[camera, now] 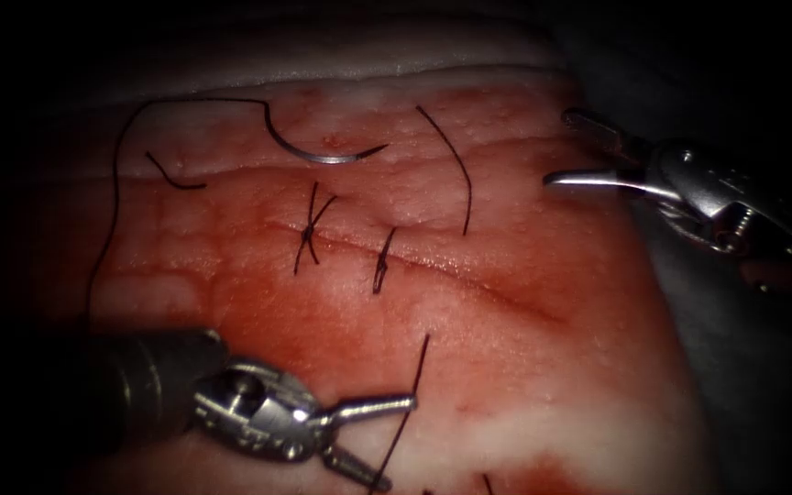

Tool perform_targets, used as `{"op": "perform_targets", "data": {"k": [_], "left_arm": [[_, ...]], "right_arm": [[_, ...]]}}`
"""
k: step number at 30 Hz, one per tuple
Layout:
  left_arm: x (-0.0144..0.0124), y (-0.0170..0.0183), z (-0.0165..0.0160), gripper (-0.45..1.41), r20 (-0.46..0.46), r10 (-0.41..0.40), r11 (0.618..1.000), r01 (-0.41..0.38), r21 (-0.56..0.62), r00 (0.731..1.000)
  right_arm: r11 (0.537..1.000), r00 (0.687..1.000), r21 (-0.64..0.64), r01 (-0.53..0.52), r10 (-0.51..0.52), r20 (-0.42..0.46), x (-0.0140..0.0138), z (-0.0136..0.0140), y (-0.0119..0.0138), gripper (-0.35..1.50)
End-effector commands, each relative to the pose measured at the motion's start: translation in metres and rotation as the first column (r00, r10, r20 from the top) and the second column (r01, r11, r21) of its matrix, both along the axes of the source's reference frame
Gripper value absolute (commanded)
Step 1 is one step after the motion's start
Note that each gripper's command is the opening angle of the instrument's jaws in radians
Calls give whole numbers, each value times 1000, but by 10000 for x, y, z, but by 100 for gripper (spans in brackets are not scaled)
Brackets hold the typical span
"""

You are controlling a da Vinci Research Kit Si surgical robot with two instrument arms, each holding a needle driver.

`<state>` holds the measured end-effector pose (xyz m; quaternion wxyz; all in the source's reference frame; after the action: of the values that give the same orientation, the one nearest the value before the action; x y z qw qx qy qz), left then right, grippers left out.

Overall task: Wound Closure
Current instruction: Use the left gripper to grab a long length of suture, then grap the suture with the right needle driver so the left driver can re-grasp a longer length of suture.

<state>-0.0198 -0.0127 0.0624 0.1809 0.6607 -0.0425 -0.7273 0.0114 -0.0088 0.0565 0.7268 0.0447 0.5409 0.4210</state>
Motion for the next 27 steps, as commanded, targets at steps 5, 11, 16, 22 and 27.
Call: {"op": "perform_targets", "data": {"k": [5,11,16,22,27], "left_arm": [[0,-12,-7,25,10,15,1000,-15,-5,1000],[1,-26,-22,4,25,39,999,-38,-29,999],[4,-31,-31,-25,35,60,997,-58,-47,998],[6,-15,-27,-45,-13,57,995,-58,-78,998],[11,21,-25,-45,-25,30,998,-31,-53,999]], "right_arm": [[1000,1000,-9,2,-2,1,8,8,2,111],[1000,1000,-11,1,-1,1,8,9,1,111],[1000,1000,-13,4,-4,-2,8,10,-1,111],[998,998,-11,60,-60,-11,14,12,-19,111],[984,987,-84,158,-154,53,33,8,-53,120]]}}
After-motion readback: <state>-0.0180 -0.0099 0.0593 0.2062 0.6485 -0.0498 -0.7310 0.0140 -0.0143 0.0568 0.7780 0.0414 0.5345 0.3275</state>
